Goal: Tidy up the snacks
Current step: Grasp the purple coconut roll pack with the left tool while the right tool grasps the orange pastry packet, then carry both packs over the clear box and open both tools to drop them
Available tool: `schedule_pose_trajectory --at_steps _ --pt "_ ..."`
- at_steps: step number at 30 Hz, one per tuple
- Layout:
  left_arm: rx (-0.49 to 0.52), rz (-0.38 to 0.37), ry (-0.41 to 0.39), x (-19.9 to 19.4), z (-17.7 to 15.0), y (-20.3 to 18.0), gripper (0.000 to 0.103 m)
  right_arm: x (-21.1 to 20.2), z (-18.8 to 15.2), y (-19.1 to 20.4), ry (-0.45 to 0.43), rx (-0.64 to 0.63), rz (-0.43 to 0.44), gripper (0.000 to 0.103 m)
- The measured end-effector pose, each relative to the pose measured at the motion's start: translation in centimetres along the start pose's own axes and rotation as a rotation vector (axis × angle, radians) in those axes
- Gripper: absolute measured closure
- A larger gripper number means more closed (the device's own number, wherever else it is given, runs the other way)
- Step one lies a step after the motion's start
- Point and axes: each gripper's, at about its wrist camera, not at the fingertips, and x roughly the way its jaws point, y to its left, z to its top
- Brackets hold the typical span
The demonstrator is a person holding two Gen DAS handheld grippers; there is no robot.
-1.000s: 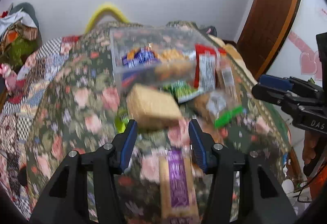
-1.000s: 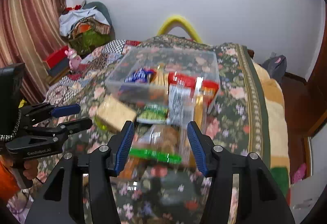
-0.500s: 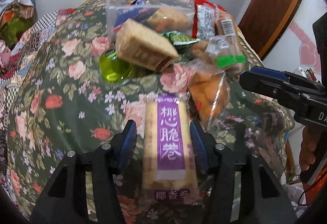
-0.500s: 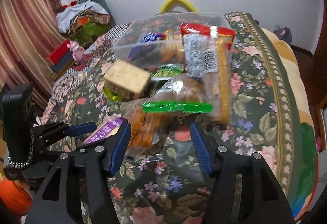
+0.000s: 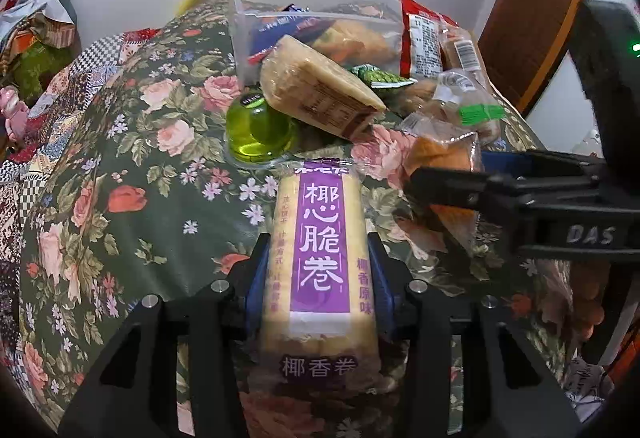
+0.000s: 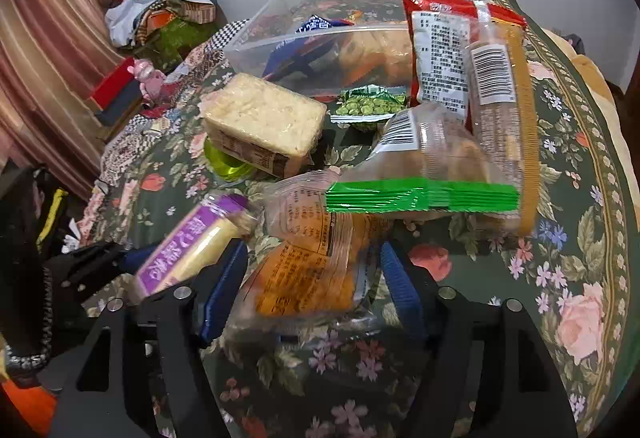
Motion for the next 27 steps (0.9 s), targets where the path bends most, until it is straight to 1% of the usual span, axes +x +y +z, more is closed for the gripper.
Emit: schedule_pose_trajectory --at_steps 4,5,6,7,9,16,25,27 --pt "0.02 0.003 -0.014 -0.2 0.0 -0.1 0.058 1.1 -0.3 -0.1 0.025 0.002 -0.005 0.036" --pt "0.025 0.005 -0.021 -0.4 0.0 -0.2 0.058 1.0 -0.4 -0.1 0.017 -0.003 -0.011 0.04" --pt "0.028 0.006 -0.029 -0.6 0.0 -0.3 0.058 0.9 -0.3 -0.2 0.012 -0.007 -0.02 0.05" --pt "0.03 0.006 -0.033 -0.8 0.0 -0.4 0.058 0.7 -0.3 -0.1 0.009 -0.016 -0.029 0.051" --pt "0.032 0.008 -0.045 -1.3 0.3 -0.7 0.058 0.4 -0.3 -0.3 0.004 -0.014 -0.022 0.054" --pt "0.033 0.019 -0.1 -3.7 0.9 -1.4 0.058 -1.8 -0.9 -0.7 -0.03 -0.007 0.001 0.055" --pt "0.02 0.025 -0.195 -7.0 3.4 -1.8 0.058 -6.8 -0.4 -0.5 -0.125 -0.026 0.047 0.055" --pt "0.014 0.023 -0.219 -7.6 4.2 -1.9 0.058 -7.9 -0.1 -0.2 -0.156 -0.036 0.046 0.055"
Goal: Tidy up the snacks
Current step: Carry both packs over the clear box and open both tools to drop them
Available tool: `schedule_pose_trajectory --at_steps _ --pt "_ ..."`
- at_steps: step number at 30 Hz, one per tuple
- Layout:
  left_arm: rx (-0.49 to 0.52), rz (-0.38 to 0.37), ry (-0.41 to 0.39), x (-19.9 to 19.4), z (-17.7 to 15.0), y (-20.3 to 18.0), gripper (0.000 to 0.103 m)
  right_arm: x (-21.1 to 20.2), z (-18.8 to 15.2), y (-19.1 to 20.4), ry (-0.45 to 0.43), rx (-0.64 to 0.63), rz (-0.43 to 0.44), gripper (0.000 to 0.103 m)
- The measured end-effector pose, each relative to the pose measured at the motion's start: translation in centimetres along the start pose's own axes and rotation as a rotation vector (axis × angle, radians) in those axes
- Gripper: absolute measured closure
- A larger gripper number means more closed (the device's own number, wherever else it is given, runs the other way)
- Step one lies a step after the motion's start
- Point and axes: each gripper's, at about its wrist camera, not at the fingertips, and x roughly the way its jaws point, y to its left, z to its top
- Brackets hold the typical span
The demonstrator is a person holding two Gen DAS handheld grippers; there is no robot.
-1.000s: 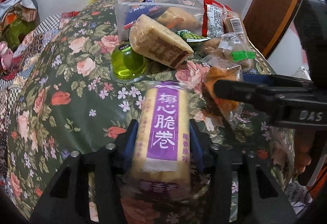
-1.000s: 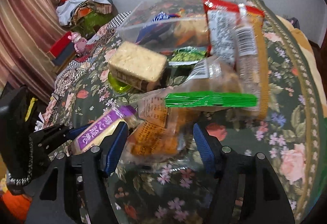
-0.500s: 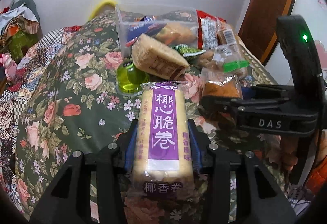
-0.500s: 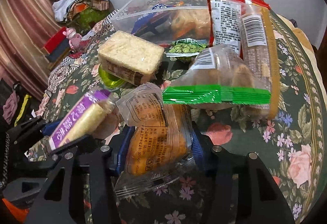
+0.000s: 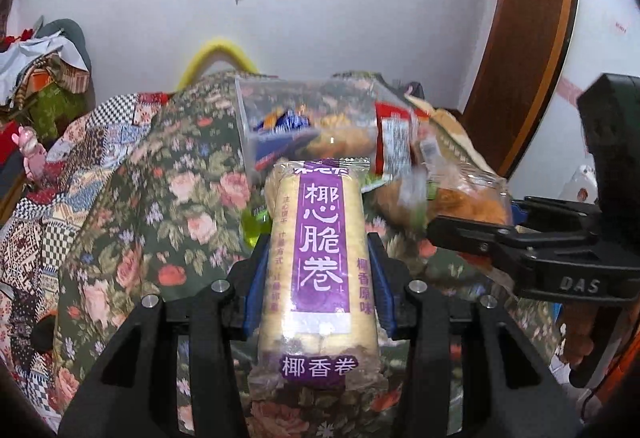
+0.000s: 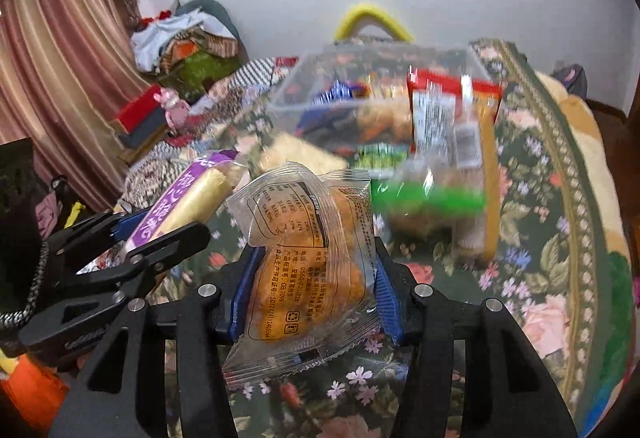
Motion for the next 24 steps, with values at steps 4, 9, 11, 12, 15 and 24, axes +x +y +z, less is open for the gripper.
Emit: schedule_pose_trajectory --at_steps 4,9,11,12,15,24 --pt "-0.009 0.001 -0.034 -0.3 1.6 0.0 0.058 -1.3 1.5 0.7 -0.059 -0.025 -0.01 0.055" --pt "-0.031 -0.012 -0.073 -0.6 4.1 0.1 0.058 -1.8 3.5 0.4 -0.113 -0.037 -0.037 0.055" --pt "-0.031 -0.012 -0.095 -0.7 5.1 0.0 0.058 -2.0 4.4 -0.2 -0.128 -0.031 -0.047 0.055" --pt "-0.028 -0.011 -0.106 -0.7 5.7 -0.1 0.058 -2.0 4.8 -0.5 -0.134 -0.027 -0.049 0.055" --pt "-0.018 -0.006 -0.13 -0.3 7.4 -0.2 0.058 -2.1 6.3 -1.4 -0.149 -0.02 -0.068 0.055" --pt "-0.03 -0.011 -0.149 2.2 11.7 0.7 0.058 -1.9 10.2 -2.9 -0.194 -0.05 -0.133 0.055"
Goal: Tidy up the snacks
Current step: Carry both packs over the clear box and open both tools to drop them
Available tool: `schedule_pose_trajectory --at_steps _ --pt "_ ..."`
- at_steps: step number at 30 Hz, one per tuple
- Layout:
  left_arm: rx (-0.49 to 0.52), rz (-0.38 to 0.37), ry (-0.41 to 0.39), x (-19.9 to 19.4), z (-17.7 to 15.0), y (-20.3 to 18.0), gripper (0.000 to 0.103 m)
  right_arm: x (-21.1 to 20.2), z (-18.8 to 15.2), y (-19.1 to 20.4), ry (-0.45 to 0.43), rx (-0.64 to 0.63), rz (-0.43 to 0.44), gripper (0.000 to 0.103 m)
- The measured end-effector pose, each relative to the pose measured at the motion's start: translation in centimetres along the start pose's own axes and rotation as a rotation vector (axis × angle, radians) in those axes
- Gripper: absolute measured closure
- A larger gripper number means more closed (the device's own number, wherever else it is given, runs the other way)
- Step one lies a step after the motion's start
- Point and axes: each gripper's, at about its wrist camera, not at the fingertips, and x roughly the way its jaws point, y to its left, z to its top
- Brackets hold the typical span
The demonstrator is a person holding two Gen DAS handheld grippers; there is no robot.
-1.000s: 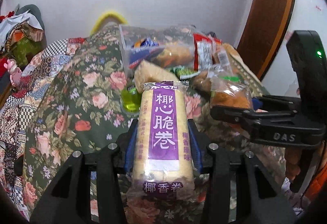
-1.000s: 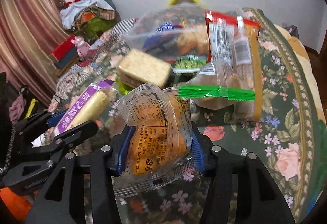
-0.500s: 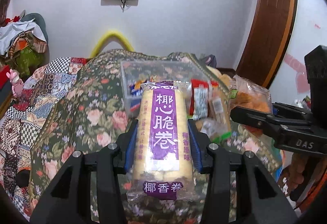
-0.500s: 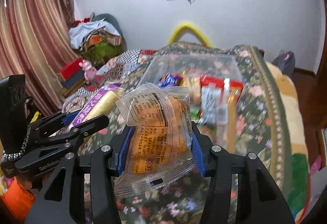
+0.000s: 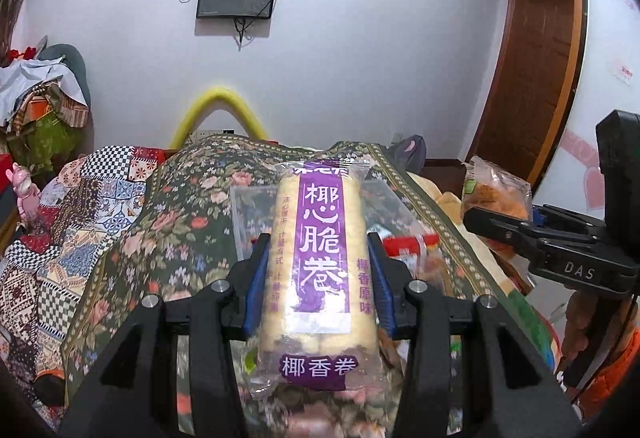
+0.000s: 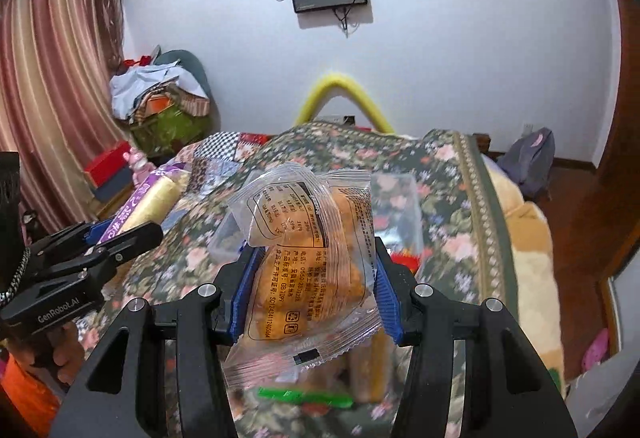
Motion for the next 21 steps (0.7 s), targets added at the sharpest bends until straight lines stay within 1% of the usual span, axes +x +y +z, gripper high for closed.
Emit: schedule_pose_trajectory --at_steps 4,9,14,17,21 --pt "0.003 0.009 -0.005 1.9 1.4 0.4 0.058 1.3 1.4 -1.0 -0.012 -0.008 -0.026 0.055" --pt "0.006 0.018 0.024 5.5 2.7 1.1 0.058 4.0 2.7 -2.1 0.004 0.003 -0.032 0.055" --pt "0.01 0.031 0.082 9.4 3.1 2.1 0.058 7.5 3.4 -3.3 0.058 0.007 -0.035 0.054" --pt "0.019 0.053 0.12 11.8 3.1 2.6 0.058 9.3 3.6 -4.2 0.098 0.008 -0.036 0.054" --pt "0.009 0.044 0.185 14.8 3.1 3.7 0.058 11.7 3.9 -5.2 0.167 0.002 -0.04 0.054"
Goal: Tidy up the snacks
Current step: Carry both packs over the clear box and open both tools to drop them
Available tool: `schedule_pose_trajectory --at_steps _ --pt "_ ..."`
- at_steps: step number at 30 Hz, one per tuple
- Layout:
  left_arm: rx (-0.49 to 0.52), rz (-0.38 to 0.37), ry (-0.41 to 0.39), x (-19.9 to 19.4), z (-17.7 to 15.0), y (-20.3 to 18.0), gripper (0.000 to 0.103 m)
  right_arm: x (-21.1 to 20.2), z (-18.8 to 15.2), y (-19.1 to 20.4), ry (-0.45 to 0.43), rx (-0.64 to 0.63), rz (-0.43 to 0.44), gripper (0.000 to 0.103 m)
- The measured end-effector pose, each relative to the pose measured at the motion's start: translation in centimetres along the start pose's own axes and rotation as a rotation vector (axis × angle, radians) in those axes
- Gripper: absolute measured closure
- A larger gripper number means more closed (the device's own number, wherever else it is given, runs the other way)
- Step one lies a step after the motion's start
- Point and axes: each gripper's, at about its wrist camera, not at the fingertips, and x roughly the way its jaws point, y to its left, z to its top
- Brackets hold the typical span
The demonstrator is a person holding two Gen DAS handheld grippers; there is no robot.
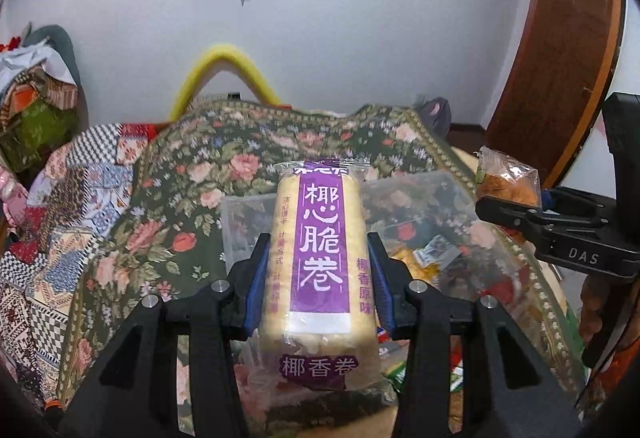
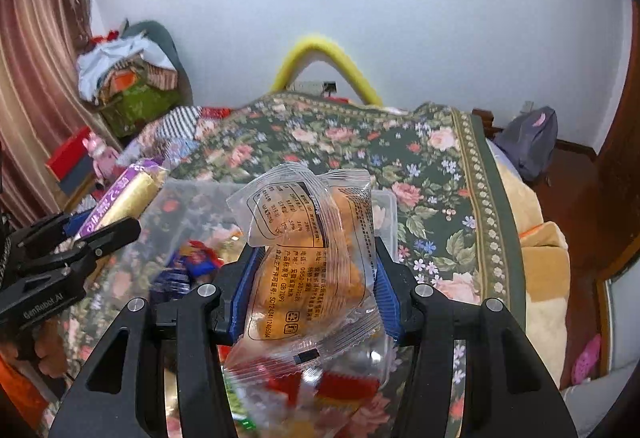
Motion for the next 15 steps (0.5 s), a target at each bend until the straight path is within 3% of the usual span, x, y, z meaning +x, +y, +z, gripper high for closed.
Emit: schedule_pose_trajectory --at_steps 7,15 --pt "0.023 0.006 0.074 3.6 0.2 0.5 0.058 3.3 0.2 -0.4 0.131 -0.059 -0.014 0.054" --pt "0.025 0.042 0.095 5.2 0.2 0.6 0.057 5.1 0.1 0.1 0.163 -0.072 -0.018 0.053"
